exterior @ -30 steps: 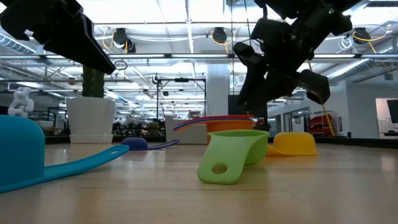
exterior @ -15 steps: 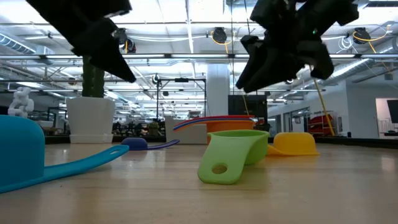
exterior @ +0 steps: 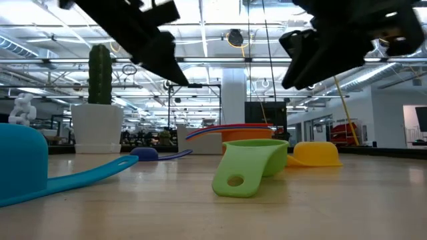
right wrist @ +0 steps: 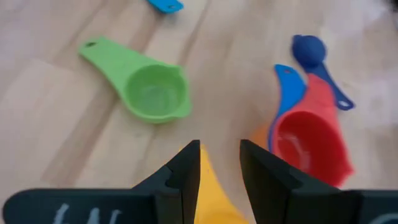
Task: Nest measuring cups in basket
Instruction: Stack the red measuring cup on top of the blue measuring cup
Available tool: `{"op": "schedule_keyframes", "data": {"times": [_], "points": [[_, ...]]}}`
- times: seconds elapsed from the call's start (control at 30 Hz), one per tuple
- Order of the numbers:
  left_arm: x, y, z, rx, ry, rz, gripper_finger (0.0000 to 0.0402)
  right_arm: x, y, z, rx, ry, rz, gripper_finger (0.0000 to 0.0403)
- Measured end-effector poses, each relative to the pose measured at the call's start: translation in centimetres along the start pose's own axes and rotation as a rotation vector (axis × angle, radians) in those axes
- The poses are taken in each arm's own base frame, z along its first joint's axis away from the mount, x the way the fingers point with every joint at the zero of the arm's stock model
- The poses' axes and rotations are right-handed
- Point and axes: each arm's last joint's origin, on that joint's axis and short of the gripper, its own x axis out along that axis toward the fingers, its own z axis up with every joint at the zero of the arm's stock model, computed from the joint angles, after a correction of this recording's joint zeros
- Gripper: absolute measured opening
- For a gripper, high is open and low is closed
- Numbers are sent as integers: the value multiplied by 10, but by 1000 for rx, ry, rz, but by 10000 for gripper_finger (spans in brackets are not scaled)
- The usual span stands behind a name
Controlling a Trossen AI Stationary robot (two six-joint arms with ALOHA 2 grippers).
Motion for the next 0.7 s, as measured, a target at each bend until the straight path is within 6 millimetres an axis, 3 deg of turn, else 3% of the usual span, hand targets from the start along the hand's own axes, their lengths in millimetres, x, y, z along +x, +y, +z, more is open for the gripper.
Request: {"op": "schedule_keyframes", "data": {"times": [0.13,0.33,0.7], "points": [[29,11,-1,21,24,12,268,-3,12,0,10,3,31,108],[68,11,-6,104,5,-59,215,-6,23,-1,30,14,57,107],[90,21,-20,175,86,-126,169,-7,31,-1,49,24,73,107]]}}
